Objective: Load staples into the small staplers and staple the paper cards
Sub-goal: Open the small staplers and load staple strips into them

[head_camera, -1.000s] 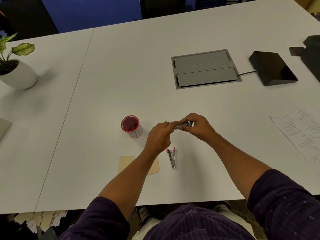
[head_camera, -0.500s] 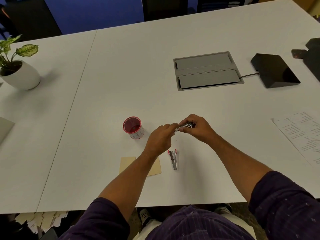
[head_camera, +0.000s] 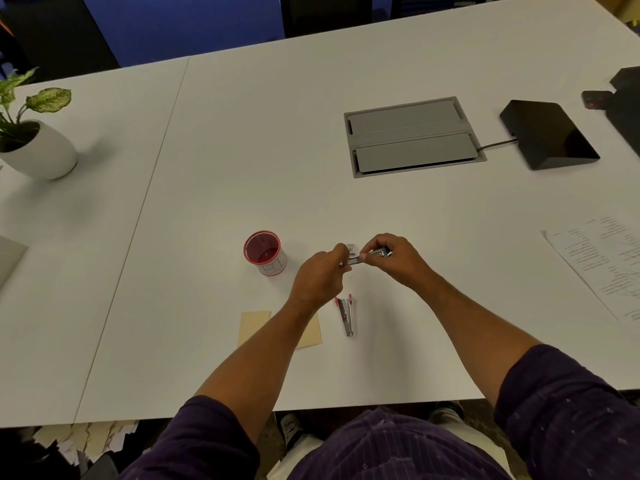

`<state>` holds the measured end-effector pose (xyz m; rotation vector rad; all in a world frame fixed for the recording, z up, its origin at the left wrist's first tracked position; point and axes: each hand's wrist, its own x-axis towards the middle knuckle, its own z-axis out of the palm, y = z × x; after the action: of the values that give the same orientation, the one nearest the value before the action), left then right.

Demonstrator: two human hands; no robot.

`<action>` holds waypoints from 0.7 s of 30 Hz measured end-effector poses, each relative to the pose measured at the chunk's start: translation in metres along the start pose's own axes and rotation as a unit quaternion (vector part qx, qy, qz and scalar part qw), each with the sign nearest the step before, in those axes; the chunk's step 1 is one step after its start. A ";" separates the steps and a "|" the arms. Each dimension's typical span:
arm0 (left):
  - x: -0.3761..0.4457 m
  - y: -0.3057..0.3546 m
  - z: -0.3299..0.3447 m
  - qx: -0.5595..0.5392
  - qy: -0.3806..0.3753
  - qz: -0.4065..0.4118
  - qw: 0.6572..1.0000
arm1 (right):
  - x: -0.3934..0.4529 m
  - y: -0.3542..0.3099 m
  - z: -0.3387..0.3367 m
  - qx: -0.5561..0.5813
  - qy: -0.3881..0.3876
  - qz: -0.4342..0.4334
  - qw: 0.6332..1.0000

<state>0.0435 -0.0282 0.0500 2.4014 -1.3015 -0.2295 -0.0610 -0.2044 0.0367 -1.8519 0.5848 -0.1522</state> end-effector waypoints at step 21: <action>-0.003 0.001 0.003 0.005 0.045 0.054 0.997 | 0.001 -0.003 -0.001 0.041 -0.021 0.036 0.998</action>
<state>0.0404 -0.0272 0.0480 2.3121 -1.3891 -0.0833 -0.0590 -0.2050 0.0397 -1.7470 0.6072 -0.0877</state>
